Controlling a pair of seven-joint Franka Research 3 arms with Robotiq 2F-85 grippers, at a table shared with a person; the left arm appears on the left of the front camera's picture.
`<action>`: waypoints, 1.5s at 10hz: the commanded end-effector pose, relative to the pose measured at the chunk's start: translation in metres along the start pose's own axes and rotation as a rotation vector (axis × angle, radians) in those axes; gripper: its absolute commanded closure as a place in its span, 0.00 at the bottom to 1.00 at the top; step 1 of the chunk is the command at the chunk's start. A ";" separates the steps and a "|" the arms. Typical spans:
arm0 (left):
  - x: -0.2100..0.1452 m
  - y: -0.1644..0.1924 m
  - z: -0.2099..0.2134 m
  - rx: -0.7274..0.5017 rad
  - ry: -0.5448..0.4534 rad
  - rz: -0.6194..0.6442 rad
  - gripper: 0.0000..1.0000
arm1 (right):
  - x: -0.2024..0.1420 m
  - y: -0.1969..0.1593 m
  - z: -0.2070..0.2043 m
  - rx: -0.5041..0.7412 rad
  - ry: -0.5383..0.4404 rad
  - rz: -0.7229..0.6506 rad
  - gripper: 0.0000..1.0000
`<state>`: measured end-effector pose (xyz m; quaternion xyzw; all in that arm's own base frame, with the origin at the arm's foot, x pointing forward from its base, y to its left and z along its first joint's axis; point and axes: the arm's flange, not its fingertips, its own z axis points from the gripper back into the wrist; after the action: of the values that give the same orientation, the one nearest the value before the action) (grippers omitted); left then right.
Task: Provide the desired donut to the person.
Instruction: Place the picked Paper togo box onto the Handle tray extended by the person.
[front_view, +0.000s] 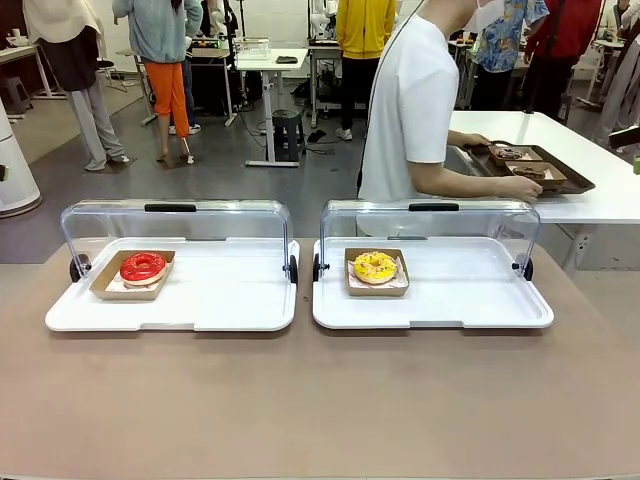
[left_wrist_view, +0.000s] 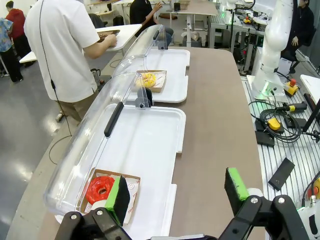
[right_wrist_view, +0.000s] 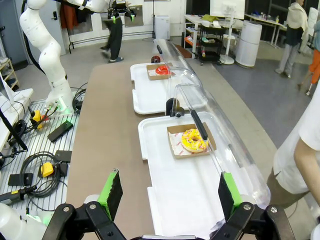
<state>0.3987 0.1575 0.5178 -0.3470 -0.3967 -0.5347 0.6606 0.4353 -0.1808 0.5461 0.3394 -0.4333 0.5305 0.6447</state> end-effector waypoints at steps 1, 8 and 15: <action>0.001 0.000 0.001 0.003 0.000 -0.003 0.00 | 0.001 -0.001 -0.002 -0.006 -0.024 0.006 0.00; 0.001 0.000 0.001 0.003 0.000 -0.003 0.00 | 0.001 -0.001 -0.002 -0.006 -0.024 0.006 0.00; 0.001 0.000 0.001 0.003 0.000 -0.003 0.00 | 0.001 -0.001 -0.002 -0.006 -0.024 0.006 0.00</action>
<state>0.3987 0.1575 0.5178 -0.3470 -0.3967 -0.5347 0.6606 0.4353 -0.1808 0.5461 0.3394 -0.4333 0.5305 0.6447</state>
